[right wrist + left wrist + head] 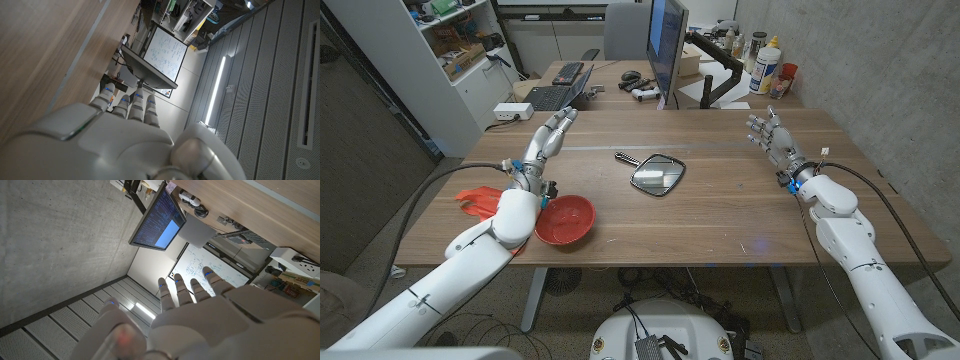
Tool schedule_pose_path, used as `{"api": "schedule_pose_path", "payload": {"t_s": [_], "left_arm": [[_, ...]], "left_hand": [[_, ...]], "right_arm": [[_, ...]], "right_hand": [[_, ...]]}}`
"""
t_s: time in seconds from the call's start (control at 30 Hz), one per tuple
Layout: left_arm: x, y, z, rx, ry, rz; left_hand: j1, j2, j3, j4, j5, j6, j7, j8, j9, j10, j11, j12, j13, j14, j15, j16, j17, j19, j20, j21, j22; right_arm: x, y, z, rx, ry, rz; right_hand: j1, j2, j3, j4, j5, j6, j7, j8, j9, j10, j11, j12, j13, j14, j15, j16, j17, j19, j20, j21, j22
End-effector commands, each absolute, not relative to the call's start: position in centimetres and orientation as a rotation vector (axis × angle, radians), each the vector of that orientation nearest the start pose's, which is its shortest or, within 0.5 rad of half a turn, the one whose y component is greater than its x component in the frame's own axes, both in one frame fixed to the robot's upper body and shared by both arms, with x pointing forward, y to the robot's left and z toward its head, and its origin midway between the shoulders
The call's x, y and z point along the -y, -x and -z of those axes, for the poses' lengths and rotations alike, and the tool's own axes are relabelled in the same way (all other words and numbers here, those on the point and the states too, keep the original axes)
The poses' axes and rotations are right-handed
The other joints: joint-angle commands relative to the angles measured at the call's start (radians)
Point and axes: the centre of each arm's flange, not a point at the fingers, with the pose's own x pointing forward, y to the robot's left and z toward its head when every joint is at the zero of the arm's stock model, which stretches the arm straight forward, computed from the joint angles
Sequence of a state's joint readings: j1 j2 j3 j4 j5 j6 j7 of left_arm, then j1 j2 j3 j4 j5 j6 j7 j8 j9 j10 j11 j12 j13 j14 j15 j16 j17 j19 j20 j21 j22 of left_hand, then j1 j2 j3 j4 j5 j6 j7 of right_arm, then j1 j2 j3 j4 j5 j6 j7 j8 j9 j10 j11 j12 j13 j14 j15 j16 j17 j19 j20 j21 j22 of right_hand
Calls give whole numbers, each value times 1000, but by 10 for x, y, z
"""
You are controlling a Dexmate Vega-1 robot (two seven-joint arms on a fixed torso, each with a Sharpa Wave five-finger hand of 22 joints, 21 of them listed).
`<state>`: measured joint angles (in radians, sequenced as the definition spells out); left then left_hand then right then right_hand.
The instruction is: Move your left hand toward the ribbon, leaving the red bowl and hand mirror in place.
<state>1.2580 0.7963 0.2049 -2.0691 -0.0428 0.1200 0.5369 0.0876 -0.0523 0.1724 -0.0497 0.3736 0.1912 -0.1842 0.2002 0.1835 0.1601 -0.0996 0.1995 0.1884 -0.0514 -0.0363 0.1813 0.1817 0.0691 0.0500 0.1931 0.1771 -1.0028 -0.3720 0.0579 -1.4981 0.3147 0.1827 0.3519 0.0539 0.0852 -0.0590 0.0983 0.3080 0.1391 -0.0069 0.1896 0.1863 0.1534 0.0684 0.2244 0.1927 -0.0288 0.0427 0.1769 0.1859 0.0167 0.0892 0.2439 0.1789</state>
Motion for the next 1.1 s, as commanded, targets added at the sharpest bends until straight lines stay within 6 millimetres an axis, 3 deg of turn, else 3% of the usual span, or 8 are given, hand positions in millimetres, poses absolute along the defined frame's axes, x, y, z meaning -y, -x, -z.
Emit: {"api": "schedule_pose_path", "payload": {"t_s": [0.03, 0.53, 0.97, 1.1], "left_arm": [[-286, -490, 5, 741, -597, -276], [-301, -487, 4, 745, -634, -250], [-316, -481, 10, 719, -651, -275], [-320, -479, 10, 724, -668, -282]], "left_hand": [[15, 3, 2, -10, 6, 4, -2, 0, 3, -3, -2, 3, 2, -6, -28, 6, 0, 8, 3, 2, 1], [15, 4, 1, -11, 8, 1, -2, -2, 3, -5, -1, 2, 2, -10, -23, 5, 0, 7, 4, 2, 2], [16, 4, 0, -12, 9, 2, 0, -2, 3, -6, -2, 2, 2, -12, -22, 5, 0, 7, 6, 2, 2], [16, 5, 0, -13, 9, 1, -1, -3, 3, -6, -2, 2, 2, -10, -24, 7, 0, 6, 6, 2, 2]], "right_arm": [[348, -593, 7, 689, 179, -256], [342, -579, 14, 664, 155, -208], [337, -578, 15, 697, 139, -230], [334, -577, 14, 703, 146, -234]], "right_hand": [[5, 30, 7, 3, 5, -2, 0, 2, 3, -5, -3, -3, 2, -7, 2, 2, 3, -6, -1, -1, 2], [8, 35, 12, 3, 5, -3, 1, 2, 3, -7, -5, -2, 2, -7, -1, 5, 3, -4, 1, -4, 2], [4, 26, 7, 3, 3, -2, -2, 3, 3, -12, -10, -3, 2, -9, -5, 7, 3, -3, 2, -8, 2], [-6, 11, -3, 6, 1, -2, -3, 3, 3, -15, -12, -4, 2, -1, -8, 11, 3, 24, 0, -1, 3]]}}
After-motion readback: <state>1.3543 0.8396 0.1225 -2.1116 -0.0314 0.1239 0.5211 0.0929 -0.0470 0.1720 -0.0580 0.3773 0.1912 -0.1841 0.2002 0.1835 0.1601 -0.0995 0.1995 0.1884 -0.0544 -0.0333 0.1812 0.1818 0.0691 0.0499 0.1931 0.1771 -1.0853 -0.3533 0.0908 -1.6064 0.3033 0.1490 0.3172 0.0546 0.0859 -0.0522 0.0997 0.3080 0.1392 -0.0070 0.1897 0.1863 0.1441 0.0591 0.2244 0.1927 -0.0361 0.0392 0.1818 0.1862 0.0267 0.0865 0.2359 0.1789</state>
